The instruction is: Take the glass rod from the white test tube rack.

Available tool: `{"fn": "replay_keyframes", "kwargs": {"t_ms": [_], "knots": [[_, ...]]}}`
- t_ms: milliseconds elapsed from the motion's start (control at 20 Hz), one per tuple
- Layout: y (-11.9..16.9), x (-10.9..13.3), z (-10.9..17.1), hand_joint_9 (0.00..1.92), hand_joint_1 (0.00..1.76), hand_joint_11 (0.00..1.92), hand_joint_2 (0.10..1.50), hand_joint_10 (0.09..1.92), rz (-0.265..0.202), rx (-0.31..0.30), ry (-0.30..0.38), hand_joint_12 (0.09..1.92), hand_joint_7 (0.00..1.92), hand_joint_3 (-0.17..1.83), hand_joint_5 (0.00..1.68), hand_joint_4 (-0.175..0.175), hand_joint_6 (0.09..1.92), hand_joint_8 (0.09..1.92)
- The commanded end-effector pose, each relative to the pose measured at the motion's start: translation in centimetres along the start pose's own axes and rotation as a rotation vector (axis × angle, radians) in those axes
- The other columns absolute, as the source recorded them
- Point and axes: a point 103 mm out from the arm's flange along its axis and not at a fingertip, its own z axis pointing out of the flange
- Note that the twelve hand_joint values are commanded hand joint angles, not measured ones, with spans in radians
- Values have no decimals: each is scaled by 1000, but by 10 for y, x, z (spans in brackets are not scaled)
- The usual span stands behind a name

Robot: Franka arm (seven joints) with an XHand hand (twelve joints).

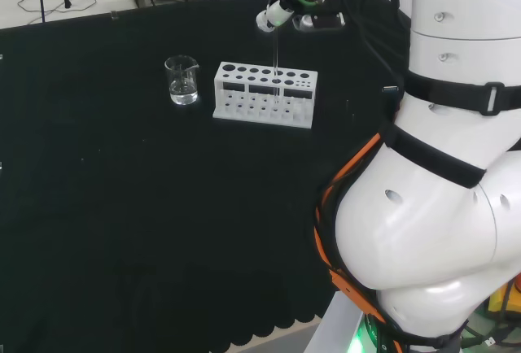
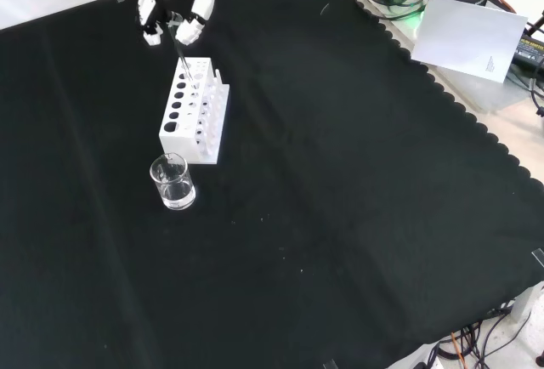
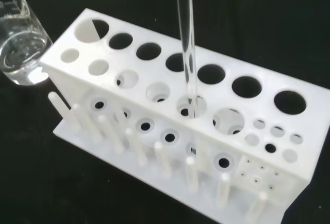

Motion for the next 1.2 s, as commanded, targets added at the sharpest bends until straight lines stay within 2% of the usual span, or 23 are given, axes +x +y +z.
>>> {"fn": "replay_keyframes", "kwargs": {"t_ms": [50,200,400,550,650,850,900,950,1000,1100,1200], "knots": [[5,4,2,1251,676,781,990,1116,-2,-9,-24,1345,831,415,478,-175,805,1084],[6,7,2,1356,825,899,962,1077,1,-31,-40,1309,900,446,636,-175,866,1067],[6,10,0,1463,989,1046,885,991,0,-43,-95,1254,1001,564,778,-175,868,1054],[5,11,-4,1525,1098,1146,1055,949,0,-61,-109,1223,1044,241,850,-175,1131,1060],[4,11,-6,1549,1114,1192,1112,940,0,-70,-100,1205,1058,130,858,-175,1174,1065],[3,13,-11,1582,1122,1270,1142,929,-4,-89,-95,1165,1080,62,867,-175,1176,1069],[1,14,-13,1587,1170,1301,1135,928,-8,-113,-94,1143,1068,50,860,-175,1113,1099],[-2,15,-14,1591,1211,1342,1125,928,-24,-169,-97,1115,1065,40,868,-175,1040,1117],[-6,16,-17,1601,1241,1379,1108,929,-28,-237,-94,1075,1080,31,910,-175,934,1107],[-13,16,-24,1653,1281,1417,1053,897,-27,-314,-64,1000,1153,26,1072,-175,630,1017],[-21,16,-33,1734,1243,1455,986,814,-19,-373,-31,975,1392,28,1255,-175,474,941]]}}
